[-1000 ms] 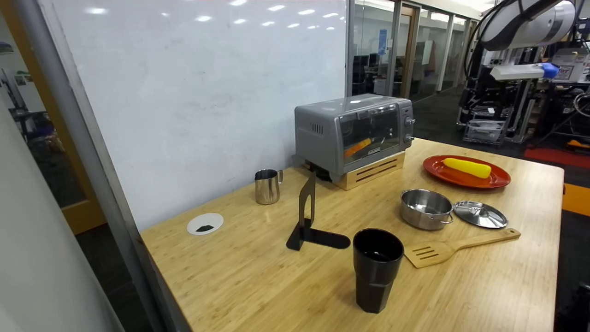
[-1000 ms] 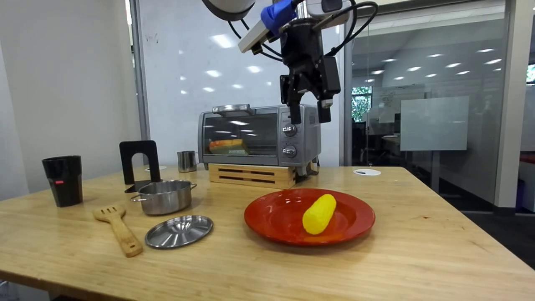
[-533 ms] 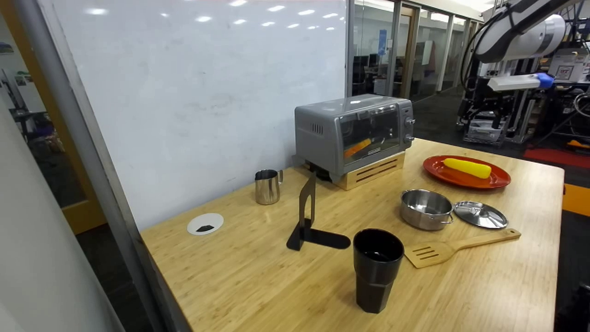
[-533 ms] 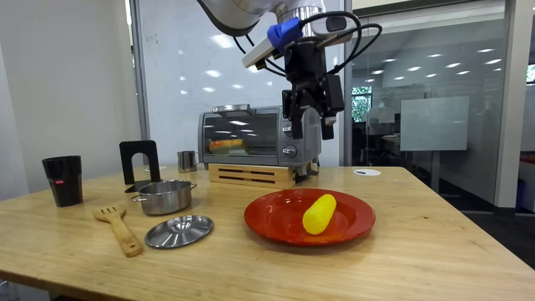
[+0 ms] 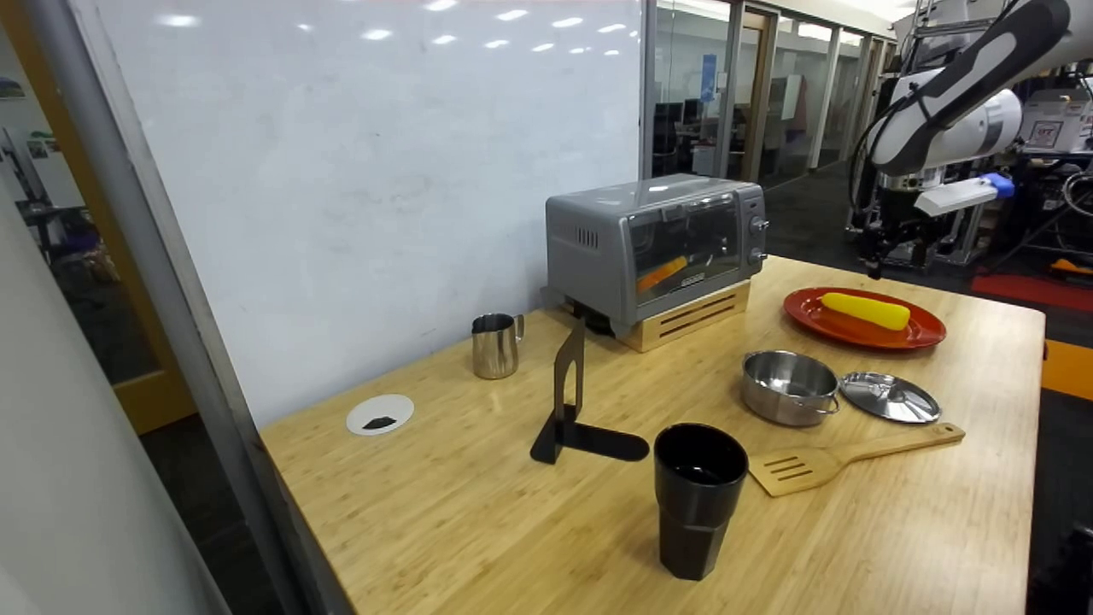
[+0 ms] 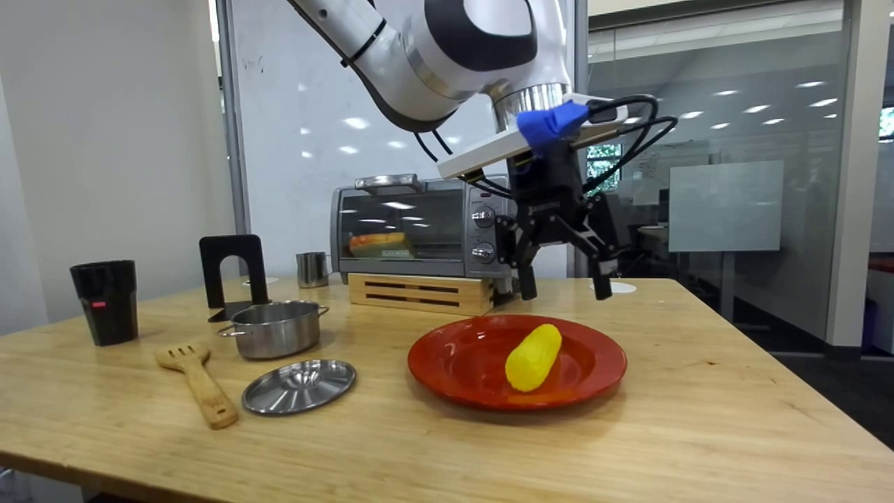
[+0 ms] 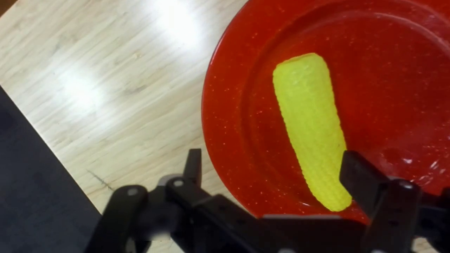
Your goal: Put the cob of maize in the pot
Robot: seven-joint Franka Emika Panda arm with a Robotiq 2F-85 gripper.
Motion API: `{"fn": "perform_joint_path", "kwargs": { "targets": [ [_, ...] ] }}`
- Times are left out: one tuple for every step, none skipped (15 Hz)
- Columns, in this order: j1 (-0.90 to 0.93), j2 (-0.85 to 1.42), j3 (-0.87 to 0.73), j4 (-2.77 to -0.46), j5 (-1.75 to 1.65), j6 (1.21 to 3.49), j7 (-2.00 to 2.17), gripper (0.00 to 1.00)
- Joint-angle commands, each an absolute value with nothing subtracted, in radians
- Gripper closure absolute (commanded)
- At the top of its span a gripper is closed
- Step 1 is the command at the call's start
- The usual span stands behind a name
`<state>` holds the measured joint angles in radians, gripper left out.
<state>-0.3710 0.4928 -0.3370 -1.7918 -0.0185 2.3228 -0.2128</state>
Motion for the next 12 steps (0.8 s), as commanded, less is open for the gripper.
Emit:
{"fn": "perform_joint_path", "kwargs": {
  "targets": [
    [-0.414,0.508,-0.297,-1.815,-0.066,2.428,-0.309,0.00],
    [-0.422,0.504,-0.287,-1.833,-0.062,2.466,-0.329,0.00],
    [-0.430,0.496,-0.275,-1.852,-0.053,2.496,-0.351,0.00],
    [-0.438,0.488,-0.261,-1.866,-0.043,2.513,-0.373,0.00],
    [-0.446,0.482,-0.247,-1.877,-0.031,2.520,-0.389,0.00],
    [-0.455,0.478,-0.233,-1.882,-0.019,2.511,-0.405,0.00],
    [-0.461,0.474,-0.223,-1.887,-0.010,2.497,-0.416,0.00],
    [-0.469,0.471,-0.212,-1.885,-0.003,2.467,-0.433,0.00],
    [-0.472,0.467,-0.207,-1.886,-0.003,2.447,-0.448,0.00],
    [-0.476,0.465,-0.202,-1.886,-0.003,2.427,-0.465,0.00],
    [-0.479,0.464,-0.199,-1.883,-0.006,2.402,-0.484,0.00],
    [-0.482,0.466,-0.196,-1.877,-0.011,2.375,-0.506,0.00]
  ]
}}
